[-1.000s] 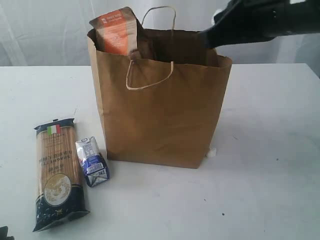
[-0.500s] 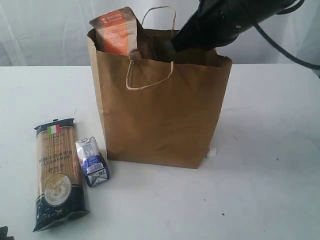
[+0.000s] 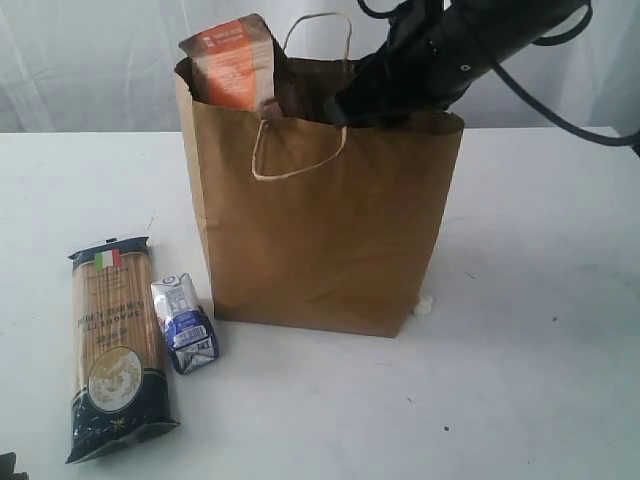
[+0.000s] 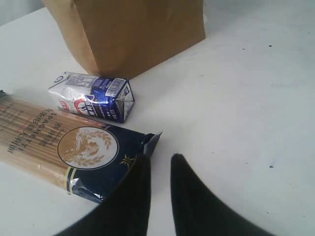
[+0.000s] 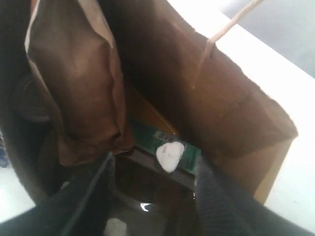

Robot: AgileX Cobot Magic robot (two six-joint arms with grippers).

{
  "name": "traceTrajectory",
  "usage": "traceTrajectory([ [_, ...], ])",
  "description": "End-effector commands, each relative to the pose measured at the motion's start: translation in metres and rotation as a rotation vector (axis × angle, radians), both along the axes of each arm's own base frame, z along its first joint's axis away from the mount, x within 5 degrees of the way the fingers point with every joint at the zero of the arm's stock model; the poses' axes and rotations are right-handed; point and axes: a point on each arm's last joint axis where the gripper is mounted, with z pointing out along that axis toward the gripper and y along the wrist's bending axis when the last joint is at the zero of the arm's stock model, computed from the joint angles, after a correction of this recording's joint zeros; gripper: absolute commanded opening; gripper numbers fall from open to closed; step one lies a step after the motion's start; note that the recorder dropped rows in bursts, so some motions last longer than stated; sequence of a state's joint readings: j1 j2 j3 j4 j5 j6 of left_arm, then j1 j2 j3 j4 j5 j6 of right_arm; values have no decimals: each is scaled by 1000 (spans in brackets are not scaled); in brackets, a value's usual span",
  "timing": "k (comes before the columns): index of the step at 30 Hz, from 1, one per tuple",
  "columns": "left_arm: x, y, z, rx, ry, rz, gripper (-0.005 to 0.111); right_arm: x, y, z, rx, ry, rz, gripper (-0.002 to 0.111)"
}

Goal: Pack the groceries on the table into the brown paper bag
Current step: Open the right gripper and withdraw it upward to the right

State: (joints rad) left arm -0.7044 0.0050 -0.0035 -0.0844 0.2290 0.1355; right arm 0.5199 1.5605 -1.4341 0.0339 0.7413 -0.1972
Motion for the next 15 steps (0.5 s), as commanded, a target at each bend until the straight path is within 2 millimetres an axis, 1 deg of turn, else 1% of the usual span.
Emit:
traceTrajectory([
  [1,-1,0,-1,-1,5,-7,21,-9,-2,20,46,-56,11,49],
  [6,-1,0,-1,-1,5,-7,21,-27,-13,49,89,-154,11,49],
  [10,-1,0,-1,-1,5,-7,21,-44,-25,70,83,-223,8,49],
  [12,-1,0,-1,-1,5,-7,21,-53,-32,78,75,-247,5,49],
  [15,-1,0,-1,-1,5,-7,21,-64,-44,83,0,-250,-10,49],
])
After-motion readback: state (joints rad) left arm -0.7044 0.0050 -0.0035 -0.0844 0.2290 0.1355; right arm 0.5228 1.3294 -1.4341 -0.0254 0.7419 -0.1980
